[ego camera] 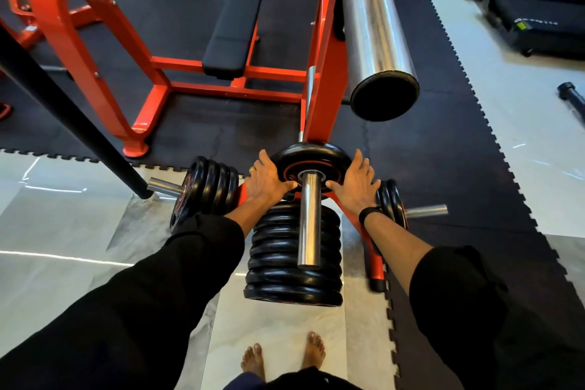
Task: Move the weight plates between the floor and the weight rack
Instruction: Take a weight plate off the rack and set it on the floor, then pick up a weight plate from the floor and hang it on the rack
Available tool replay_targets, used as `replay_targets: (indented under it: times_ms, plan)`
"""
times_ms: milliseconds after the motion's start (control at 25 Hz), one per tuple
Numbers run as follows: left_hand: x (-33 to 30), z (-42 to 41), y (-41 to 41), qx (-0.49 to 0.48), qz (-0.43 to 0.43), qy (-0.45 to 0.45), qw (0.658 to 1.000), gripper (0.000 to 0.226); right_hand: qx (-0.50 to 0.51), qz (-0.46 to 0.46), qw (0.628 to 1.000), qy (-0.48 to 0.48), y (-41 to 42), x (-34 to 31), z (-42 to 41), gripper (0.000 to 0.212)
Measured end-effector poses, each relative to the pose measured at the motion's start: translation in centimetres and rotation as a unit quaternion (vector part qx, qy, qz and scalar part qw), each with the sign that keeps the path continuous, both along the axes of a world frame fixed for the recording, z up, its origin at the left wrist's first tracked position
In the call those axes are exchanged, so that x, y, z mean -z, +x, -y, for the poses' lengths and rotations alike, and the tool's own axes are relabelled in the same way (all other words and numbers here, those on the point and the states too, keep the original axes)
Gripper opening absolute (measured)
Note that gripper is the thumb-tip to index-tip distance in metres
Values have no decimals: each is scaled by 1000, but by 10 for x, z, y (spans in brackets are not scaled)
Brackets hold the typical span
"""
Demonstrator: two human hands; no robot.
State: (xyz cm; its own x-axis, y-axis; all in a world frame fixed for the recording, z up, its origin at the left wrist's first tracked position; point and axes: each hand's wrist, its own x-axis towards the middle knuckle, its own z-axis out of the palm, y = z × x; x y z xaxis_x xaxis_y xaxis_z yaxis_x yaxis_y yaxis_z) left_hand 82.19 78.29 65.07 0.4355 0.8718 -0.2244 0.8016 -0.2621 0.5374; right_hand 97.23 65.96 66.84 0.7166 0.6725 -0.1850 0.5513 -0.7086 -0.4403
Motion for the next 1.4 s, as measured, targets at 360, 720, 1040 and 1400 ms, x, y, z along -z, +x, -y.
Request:
replay_targets:
  times_ms: [360,720,1040,1400]
  plan:
    - [7,48,-107,-70,205,-145,965,95,-141,-30,985,99,-102,0,5,94]
    - [-5,105,-319,-381,242,-102,886,85,-453,-124,882,35,-261,-13,-33,92]
    - [-12,243,-431,-602,242,-37,760,87,-664,-162,730,17,-394,-24,-11,88]
    - [-3,395,-504,-746,251,-25,616,79,-817,-177,542,-86,-543,-20,80,86]
